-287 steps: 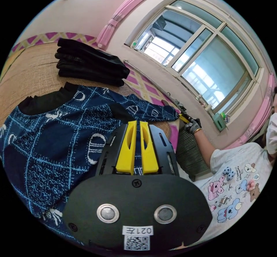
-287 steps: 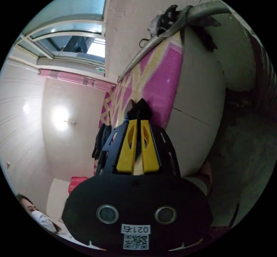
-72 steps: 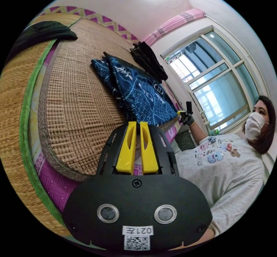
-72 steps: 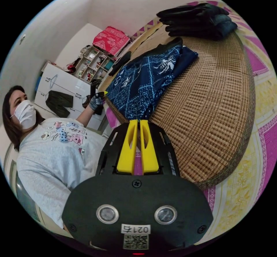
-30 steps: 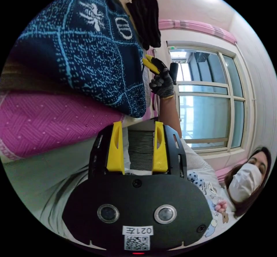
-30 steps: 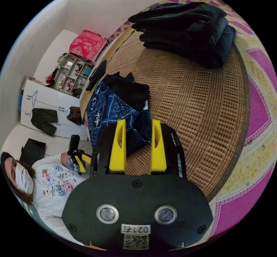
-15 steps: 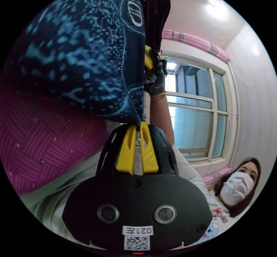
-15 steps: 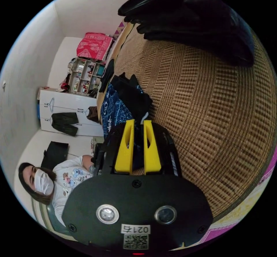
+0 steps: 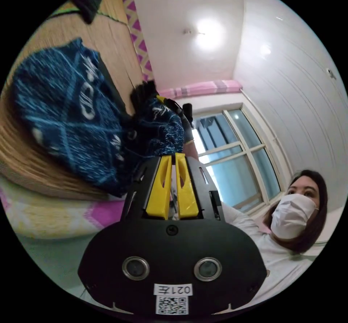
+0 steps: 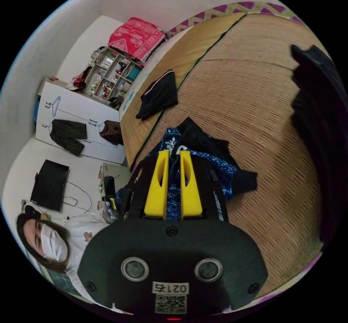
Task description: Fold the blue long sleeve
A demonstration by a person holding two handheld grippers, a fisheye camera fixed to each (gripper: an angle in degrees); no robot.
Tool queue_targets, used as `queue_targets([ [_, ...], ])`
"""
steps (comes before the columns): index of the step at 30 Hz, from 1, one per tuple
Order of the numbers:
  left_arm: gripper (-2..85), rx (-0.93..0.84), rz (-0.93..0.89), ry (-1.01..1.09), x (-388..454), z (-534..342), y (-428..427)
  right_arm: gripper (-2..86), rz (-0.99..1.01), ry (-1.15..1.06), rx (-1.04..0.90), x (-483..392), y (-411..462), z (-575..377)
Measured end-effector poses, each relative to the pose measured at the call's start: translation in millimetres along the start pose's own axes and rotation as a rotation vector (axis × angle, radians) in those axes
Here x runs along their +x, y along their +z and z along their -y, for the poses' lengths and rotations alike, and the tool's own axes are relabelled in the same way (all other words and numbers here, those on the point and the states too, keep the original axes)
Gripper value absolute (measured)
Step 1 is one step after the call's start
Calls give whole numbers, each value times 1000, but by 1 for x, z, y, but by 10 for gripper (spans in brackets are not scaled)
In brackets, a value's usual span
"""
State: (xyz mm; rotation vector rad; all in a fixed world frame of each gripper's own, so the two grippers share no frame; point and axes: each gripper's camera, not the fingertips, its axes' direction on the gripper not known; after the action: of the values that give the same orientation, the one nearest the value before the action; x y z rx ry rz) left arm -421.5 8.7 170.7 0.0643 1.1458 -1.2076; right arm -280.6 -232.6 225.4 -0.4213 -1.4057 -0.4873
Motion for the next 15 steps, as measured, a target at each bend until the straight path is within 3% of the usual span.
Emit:
queue_targets([
  [5, -7, 232, 91, -162, -56, 44, -69, 104, -11, 46, -12, -5, 92, 64],
  [8, -6, 340, 106, -208, -71, 37, -103, 111, -47, -14, -1, -15, 97, 58],
  [11, 0, 345, 238, -64, -45, 38, -111, 106, -122, -177, -43, -41, 91, 32],
  [15, 57, 221, 445, 162, -12, 78, -69, 101, -145, -374, -107, -81, 103, -13],
])
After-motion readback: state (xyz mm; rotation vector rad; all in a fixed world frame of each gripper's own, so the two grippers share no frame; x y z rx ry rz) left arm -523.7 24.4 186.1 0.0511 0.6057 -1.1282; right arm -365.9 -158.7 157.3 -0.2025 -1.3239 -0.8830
